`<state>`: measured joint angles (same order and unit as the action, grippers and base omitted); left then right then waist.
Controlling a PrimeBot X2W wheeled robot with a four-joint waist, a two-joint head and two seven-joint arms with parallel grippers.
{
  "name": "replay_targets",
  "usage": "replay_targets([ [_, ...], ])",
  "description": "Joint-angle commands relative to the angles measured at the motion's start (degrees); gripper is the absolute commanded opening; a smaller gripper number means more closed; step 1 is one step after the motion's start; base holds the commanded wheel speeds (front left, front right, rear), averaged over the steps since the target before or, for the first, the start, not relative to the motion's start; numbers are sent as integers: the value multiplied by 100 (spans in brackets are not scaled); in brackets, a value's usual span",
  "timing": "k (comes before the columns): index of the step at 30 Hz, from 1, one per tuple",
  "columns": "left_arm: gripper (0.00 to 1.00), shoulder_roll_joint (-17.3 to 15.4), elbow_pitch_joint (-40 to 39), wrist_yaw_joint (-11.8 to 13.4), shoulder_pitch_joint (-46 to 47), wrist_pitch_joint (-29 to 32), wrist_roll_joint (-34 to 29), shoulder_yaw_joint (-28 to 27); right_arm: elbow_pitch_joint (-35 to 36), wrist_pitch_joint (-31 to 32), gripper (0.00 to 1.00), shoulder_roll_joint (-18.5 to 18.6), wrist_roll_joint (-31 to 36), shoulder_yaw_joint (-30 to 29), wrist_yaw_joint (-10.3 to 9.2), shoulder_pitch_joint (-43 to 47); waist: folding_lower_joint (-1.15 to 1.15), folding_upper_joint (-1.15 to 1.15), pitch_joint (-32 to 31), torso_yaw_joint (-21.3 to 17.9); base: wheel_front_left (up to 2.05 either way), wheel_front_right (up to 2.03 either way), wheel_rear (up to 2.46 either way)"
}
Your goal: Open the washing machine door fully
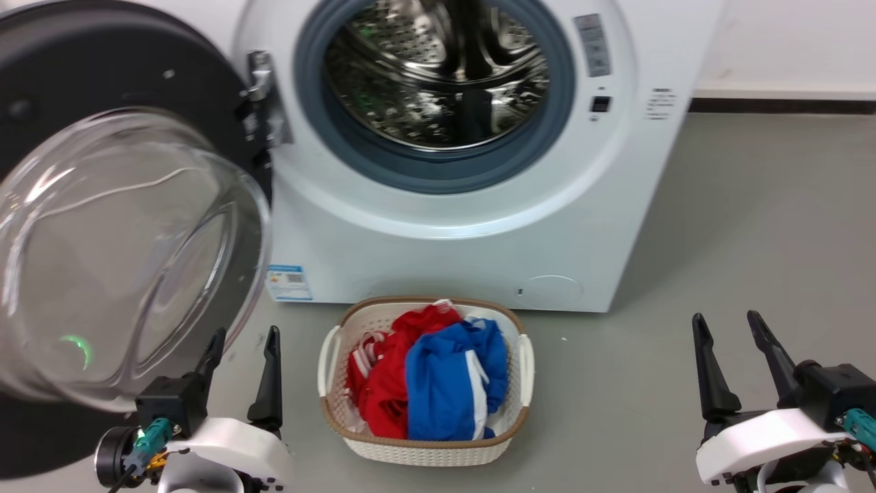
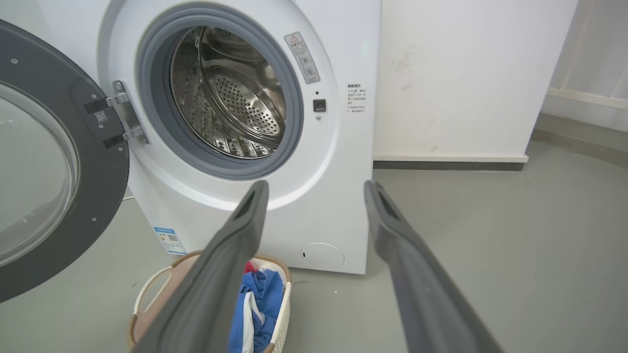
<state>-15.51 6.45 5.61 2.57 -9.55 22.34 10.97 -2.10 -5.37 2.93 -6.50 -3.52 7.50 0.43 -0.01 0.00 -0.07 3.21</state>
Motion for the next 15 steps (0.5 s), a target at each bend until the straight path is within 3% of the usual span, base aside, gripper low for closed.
replay_targets([
  [1, 100, -4, 42, 19, 50, -25, -47, 26, -53, -26, 100, -6, 1, -15, -1, -86, 1, 0, -19, -240, 0, 0, 0],
  [15, 100, -42, 192, 63, 204, -65, -102, 135, -209, -159, 100, -7, -45, -63, -1, -131, 1, 0, 56, -565, 0, 0, 0],
])
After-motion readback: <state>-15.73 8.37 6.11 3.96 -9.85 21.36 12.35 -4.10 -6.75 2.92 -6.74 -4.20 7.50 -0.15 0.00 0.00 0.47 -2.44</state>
